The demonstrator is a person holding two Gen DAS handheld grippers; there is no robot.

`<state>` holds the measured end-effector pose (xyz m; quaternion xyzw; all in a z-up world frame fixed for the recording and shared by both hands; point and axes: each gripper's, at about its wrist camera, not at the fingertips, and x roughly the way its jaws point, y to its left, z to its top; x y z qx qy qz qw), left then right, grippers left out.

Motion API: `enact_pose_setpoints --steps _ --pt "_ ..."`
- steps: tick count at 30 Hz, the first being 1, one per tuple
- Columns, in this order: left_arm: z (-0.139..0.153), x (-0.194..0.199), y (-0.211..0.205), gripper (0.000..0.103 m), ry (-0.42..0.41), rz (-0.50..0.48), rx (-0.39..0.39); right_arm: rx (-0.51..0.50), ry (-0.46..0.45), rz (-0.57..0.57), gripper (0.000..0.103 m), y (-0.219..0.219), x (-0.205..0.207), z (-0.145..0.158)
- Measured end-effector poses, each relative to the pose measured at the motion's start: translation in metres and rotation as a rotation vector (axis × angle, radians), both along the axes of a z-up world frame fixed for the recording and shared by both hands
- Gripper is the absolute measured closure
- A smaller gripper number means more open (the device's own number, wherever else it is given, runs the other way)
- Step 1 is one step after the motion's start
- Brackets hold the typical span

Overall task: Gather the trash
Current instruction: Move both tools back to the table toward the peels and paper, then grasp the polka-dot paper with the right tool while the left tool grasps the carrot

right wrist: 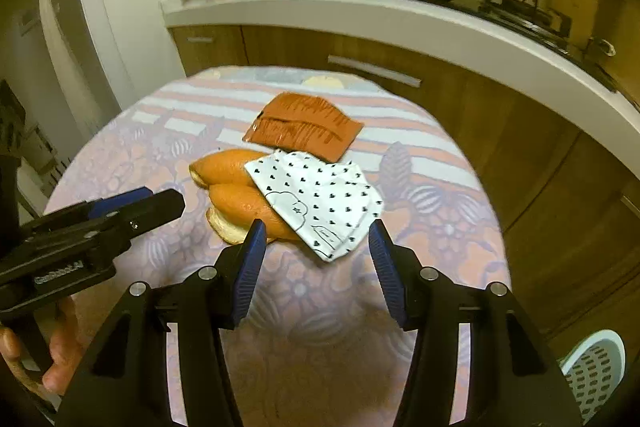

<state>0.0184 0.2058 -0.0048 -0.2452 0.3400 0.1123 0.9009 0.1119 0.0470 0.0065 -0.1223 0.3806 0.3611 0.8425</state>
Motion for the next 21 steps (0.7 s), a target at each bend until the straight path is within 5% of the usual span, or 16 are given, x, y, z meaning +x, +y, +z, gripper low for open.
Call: enact_pose_setpoints --steps 4,6,12,21 --pt "-0.001 0.006 0.001 0.05 0.006 -0.012 0.001 -0.019 0.011 -0.009 0.054 0.007 0.008 -0.011" --pt "-0.001 0.01 0.002 0.05 0.007 -0.017 0.0 -0.021 0.015 -0.016 0.07 0.008 0.011 -0.015" --pt "-0.005 0.017 -0.002 0.05 0.024 -0.044 0.01 -0.014 0.004 -0.031 0.094 -0.005 0.012 -0.019" --pt "-0.015 0.049 -0.007 0.041 0.067 -0.095 -0.015 0.01 -0.033 -0.069 0.097 -0.039 0.009 -0.012"
